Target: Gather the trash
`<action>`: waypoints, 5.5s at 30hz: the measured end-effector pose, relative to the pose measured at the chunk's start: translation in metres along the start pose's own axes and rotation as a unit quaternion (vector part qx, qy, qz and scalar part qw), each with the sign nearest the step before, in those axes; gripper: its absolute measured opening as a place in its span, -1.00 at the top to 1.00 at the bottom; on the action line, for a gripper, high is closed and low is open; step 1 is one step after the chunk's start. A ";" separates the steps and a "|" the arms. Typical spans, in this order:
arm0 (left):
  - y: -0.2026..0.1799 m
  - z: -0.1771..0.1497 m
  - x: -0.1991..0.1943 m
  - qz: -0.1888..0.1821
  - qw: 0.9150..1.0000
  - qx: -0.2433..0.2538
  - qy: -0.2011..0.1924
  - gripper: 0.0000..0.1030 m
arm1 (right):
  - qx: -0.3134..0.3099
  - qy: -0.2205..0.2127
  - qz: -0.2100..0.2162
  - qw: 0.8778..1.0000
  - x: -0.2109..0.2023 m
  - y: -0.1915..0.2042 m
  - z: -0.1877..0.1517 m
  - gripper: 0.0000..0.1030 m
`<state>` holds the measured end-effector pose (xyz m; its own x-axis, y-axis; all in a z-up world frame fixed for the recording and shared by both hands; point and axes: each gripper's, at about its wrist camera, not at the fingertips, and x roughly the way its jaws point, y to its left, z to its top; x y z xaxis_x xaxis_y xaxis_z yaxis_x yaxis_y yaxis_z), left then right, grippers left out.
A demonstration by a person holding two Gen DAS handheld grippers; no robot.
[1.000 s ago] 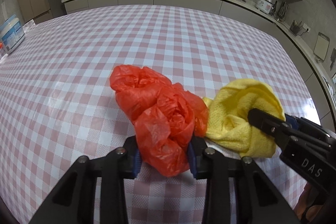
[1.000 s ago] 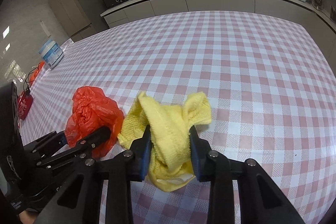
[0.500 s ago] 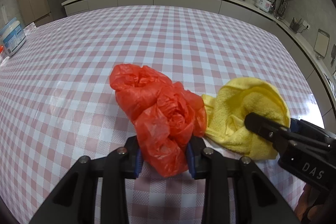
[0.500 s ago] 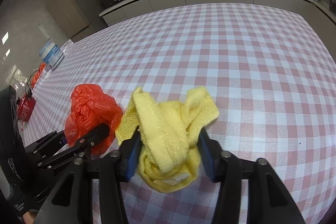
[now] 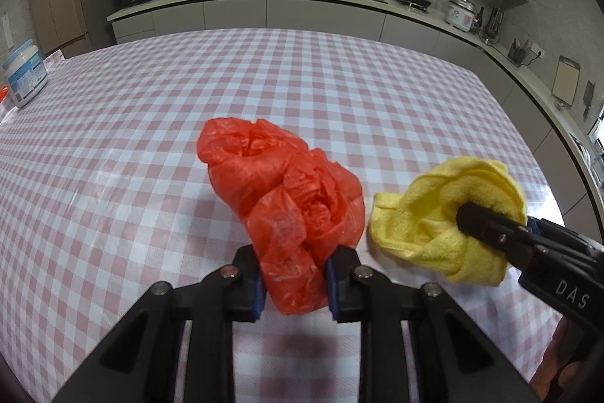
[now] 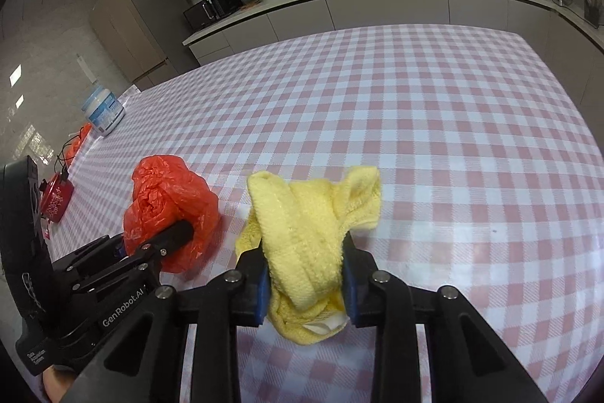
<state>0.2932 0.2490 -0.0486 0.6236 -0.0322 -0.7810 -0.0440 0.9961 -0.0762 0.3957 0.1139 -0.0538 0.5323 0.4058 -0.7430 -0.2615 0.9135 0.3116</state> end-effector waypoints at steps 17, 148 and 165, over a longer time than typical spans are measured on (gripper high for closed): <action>-0.123 -0.030 -0.040 -0.059 0.997 0.052 -0.004 0.50 | 0.054 -0.049 -0.024 0.997 -0.132 -0.098 -0.058 0.37; -0.428 -0.123 -0.113 -0.121 0.978 0.171 0.005 -0.56 | 0.138 -0.008 -0.158 0.978 -0.340 -0.396 -0.254 -0.39; -0.295 -0.147 -0.169 -0.016 0.996 0.078 -0.040 -0.56 | 0.060 -0.122 -0.202 0.970 -0.370 -0.233 -0.235 -0.68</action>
<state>0.0863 -0.0514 0.0146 0.6832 -0.0629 -0.7275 0.0945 0.9955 0.0027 0.0700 -0.2554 0.0091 0.7505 -0.0057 -0.6608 0.0969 0.9901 0.1015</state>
